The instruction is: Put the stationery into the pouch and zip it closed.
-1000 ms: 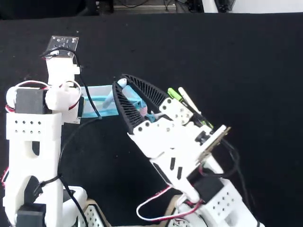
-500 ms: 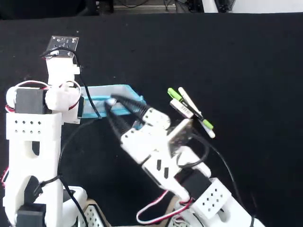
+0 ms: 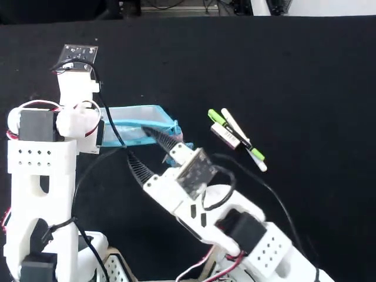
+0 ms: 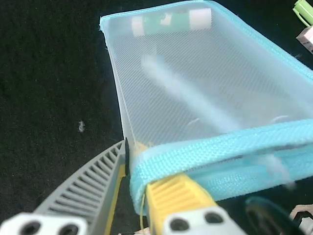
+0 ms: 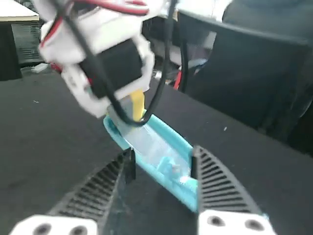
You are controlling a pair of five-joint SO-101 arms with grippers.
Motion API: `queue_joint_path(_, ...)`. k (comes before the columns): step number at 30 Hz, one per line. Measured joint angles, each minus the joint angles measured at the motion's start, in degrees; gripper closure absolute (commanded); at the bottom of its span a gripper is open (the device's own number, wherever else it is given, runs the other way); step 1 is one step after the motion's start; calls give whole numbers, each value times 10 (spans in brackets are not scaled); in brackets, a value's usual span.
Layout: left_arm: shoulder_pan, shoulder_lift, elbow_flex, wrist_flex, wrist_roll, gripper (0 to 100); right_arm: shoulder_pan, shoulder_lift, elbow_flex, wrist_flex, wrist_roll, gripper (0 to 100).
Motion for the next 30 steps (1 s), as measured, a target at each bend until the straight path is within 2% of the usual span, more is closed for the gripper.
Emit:
queue_joint_path(7,0,0,0,0,0,970,11,0,-178,200,-29,819)
queue_joint_path(10,0,0,0,0,0,970,85,-1,-258,282,-32,890)
queue_joint_path(12,0,0,0,0,0,970,156,-8,-279,314,-33,895)
queue_joint_path(17,0,0,0,0,1,970,309,7,-284,354,-33,895)
queue_joint_path(20,0,0,0,0,0,970,364,56,-273,369,-33,880)
queue_joint_path(25,0,0,0,0,0,970,405,186,-271,373,-33,764)
queue_joint_path(30,0,0,0,0,1,970,413,364,-290,373,-18,799)
